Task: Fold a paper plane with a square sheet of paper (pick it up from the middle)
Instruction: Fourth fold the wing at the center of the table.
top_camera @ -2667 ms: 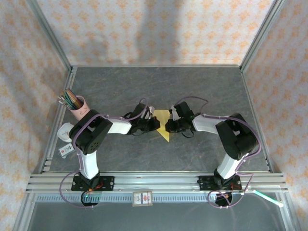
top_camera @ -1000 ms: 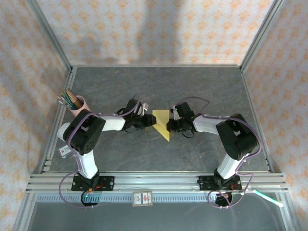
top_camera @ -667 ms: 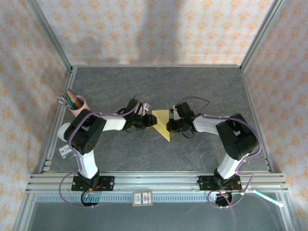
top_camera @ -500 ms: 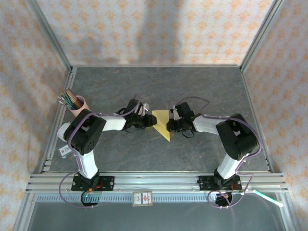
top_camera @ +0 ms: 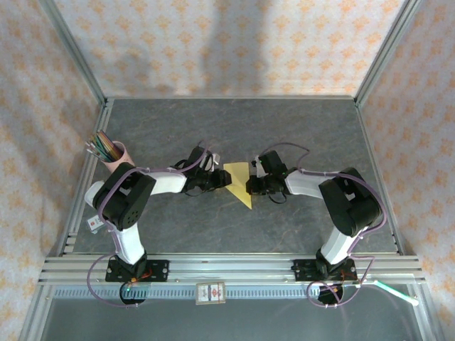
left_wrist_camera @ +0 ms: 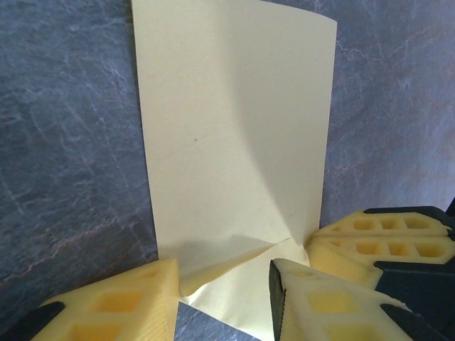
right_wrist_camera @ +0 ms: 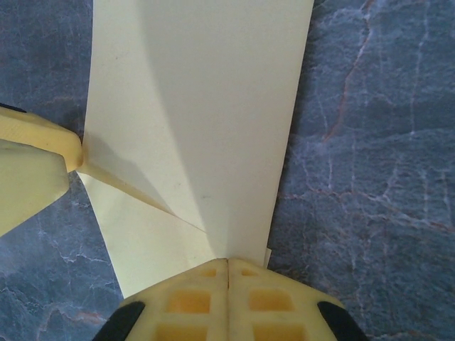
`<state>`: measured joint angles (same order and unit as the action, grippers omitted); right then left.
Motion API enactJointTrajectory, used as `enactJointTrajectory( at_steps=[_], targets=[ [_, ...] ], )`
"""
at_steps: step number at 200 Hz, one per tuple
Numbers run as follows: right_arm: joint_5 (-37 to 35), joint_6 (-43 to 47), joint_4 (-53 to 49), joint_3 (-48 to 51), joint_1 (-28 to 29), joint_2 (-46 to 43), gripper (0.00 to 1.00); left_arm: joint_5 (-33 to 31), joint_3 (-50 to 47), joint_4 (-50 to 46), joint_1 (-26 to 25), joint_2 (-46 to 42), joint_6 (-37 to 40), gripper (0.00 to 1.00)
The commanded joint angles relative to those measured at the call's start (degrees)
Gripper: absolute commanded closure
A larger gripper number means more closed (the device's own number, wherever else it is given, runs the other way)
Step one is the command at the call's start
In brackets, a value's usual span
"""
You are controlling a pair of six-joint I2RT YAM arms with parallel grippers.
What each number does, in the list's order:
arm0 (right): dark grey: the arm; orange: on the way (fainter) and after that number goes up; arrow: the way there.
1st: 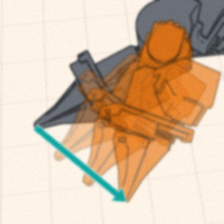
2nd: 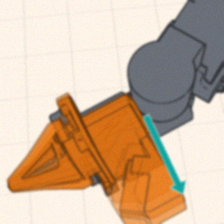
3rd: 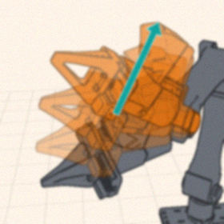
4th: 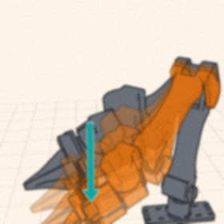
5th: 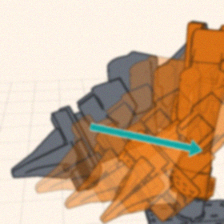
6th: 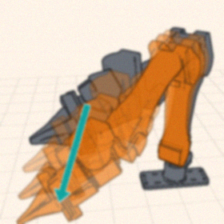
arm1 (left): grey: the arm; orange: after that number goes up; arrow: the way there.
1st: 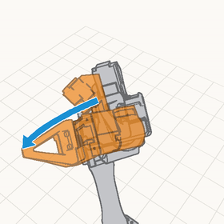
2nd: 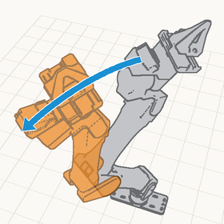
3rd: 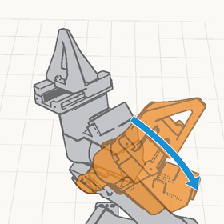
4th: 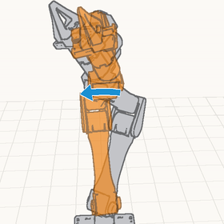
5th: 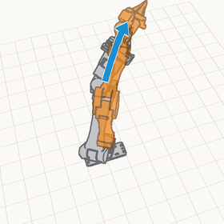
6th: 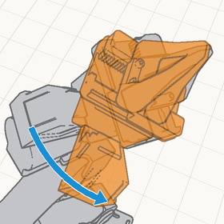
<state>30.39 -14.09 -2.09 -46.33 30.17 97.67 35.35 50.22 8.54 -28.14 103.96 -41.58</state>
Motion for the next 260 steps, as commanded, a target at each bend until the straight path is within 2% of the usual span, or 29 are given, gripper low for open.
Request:
enactJointTrajectory(
  at_steps=[1, 50, 101, 153, 211, 260],
  targets=[
    [-3.2, 0.8, -2.2, 1.2, 0.0, 1.1, 0.94, 0.6, 1.2, -1.1, -0.5, -0.4, -1.1, 0.63],
    [-3.3, 1.0, -2.4, 1.2, -0.1, 1.2, 0.94, 1.0, -0.6, 1.5, 0.0, -2.7, -3.6, 0.63],
    [-3.4, 1.0, -2.3, 1.4, -0.1, 1.2, 0.95, 4.1, -2.1, 4.3, 0.3, -3.5, -6.0, 0.65],
    [-3.2, 1.0, -2.2, 1.3, -0.2, 1.4, 0.95, -4.5, -2.2, -1.9, 0.6, -4.3, -2.5, 0.64],
    [-3.4, 0.9, -2.1, 1.7, -0.2, 1.3, 0.95, 0.5, -2.2, 1.3, 0.0, -1.2, -3.5, 0.64],
    [-3.3, 0.8, -2.1, 1.7, -0.3, 1.3, 0.95, -0.9, -1.8, -0.2, -0.2, -0.7, -2.9, 0.64]
  ],
)
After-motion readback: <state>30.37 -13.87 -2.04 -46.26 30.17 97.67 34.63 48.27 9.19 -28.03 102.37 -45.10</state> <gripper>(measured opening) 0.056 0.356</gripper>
